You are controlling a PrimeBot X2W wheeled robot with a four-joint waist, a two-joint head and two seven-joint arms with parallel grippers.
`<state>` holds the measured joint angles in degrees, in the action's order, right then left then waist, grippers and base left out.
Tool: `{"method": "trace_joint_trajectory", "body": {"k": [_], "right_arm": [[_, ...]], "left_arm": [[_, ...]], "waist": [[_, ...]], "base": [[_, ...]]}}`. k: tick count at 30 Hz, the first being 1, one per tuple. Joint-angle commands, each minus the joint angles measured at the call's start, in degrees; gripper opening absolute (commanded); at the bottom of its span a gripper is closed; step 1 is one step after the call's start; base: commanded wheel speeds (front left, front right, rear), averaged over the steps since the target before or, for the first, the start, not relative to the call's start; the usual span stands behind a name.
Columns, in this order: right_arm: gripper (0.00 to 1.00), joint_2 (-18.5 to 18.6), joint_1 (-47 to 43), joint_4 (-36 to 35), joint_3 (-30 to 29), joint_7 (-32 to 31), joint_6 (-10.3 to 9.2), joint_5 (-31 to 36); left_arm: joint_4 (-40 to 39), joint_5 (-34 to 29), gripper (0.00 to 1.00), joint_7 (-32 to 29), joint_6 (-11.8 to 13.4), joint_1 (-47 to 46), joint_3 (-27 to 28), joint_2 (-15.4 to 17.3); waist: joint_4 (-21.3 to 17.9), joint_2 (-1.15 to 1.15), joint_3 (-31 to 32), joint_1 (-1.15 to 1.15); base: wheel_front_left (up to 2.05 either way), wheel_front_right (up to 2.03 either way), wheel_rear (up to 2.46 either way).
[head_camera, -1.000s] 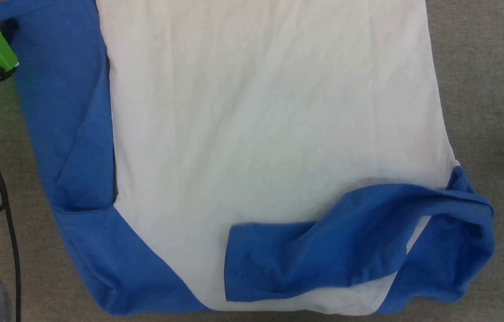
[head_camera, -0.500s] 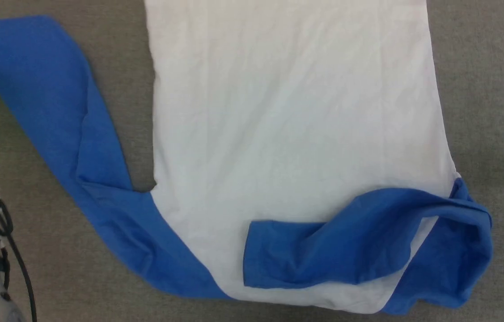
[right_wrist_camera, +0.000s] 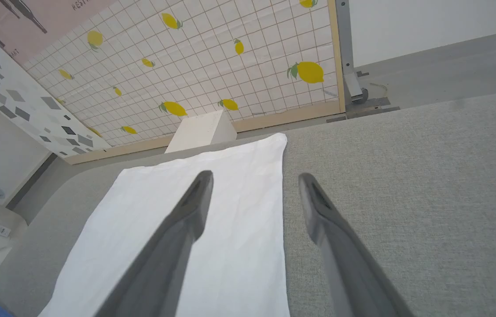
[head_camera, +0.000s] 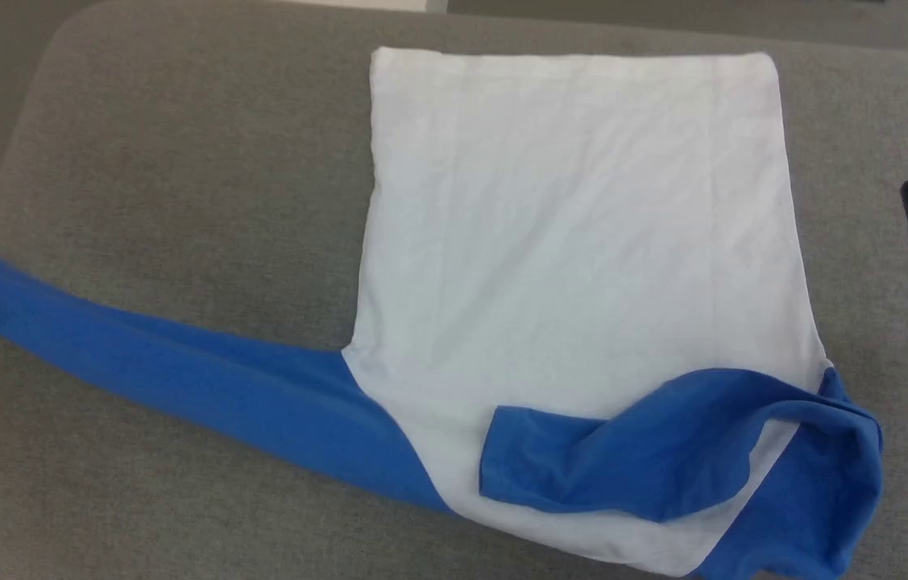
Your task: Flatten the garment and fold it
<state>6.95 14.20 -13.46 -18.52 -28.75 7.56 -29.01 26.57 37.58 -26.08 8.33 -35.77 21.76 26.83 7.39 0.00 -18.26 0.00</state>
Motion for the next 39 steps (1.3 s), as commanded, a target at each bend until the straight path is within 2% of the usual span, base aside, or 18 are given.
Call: {"method": "trace_joint_trajectory", "body": {"k": [1, 5, 8, 16, 22, 25, 26, 30, 35, 39], "right_arm": [[1.0, -0.2, -0.9, 0.4, 0.1, 0.1, -0.08, 0.3], [1.0, -0.7, -2.0, 1.3, 0.2, 0.4, -0.08, 0.2], [1.0, -1.1, -2.9, 1.9, 0.1, 0.6, -0.08, 0.2], [1.0, -2.1, -5.0, 2.5, 0.0, 0.8, -0.08, 0.3], [1.0, -2.8, -6.5, 2.3, -0.6, 0.8, -0.08, 0.3], [1.0, -3.1, -6.7, 2.0, -0.6, 0.7, -0.08, 0.3], [1.0, -3.4, -6.4, 1.7, -0.3, 0.7, -0.08, 0.1], [1.0, -3.6, -5.7, 2.0, 0.1, 0.8, -0.08, -0.2], [1.0, -3.7, -5.0, 2.4, 0.3, 1.2, -0.08, -0.5], [1.0, -3.8, -4.6, 2.7, -0.1, 1.8, -0.08, -0.8]], "left_arm": [[-1.2, 0.6, 0.0, -0.1, -0.5, 1.1, 0.4, 0.4], [-5.2, 1.9, 0.0, 0.3, -2.9, 2.7, 0.1, -0.6], [-8.8, 1.6, 0.0, 0.0, -4.4, 3.7, -2.4, -2.3], [-20.7, 1.1, 0.0, -1.9, -7.0, 6.4, -12.0, -10.3], [-25.3, -0.2, 0.0, -3.3, -8.5, 7.9, -23.7, -19.3], [-24.7, -0.4, 0.0, -3.2, -9.0, 7.9, -30.2, -22.4], [-21.6, 0.0, 0.0, -2.4, -9.4, 7.1, -36.9, -23.6], [-16.8, 3.5, 0.0, 0.2, -9.5, 5.5, -46.3, -23.9], [-12.7, 9.1, 0.0, 4.4, -7.6, 3.1, -58.0, -23.9], [-10.6, 13.5, 0.0, 6.2, -7.2, 1.7, -66.7, -23.9]], "waist": [[1.4, 0.0, 3.7, 0.0], [1.3, 0.0, 6.0, 0.0], [1.4, 0.0, 7.8, 0.0], [1.0, 0.0, 11.8, 0.0], [0.3, 0.0, 13.3, 0.0], [-0.6, 0.0, 13.2, 0.0], [-2.2, 0.0, 12.4, 0.0], [-4.9, 0.0, 10.8, 0.0], [-8.1, 0.0, 8.4, 0.0], [-9.9, 0.0, 6.5, 0.0]], "base": [[0.0, 0.0, 0.0], [0.0, 0.0, 0.0], [0.0, 0.0, 0.0], [0.0, 0.0, 0.0], [0.0, 0.0, 0.0], [0.0, 0.0, 0.0], [0.0, 0.0, 0.0], [0.0, 0.0, 0.0], [0.0, 0.0, 0.0], [0.0, 0.0, 0.0]]}}
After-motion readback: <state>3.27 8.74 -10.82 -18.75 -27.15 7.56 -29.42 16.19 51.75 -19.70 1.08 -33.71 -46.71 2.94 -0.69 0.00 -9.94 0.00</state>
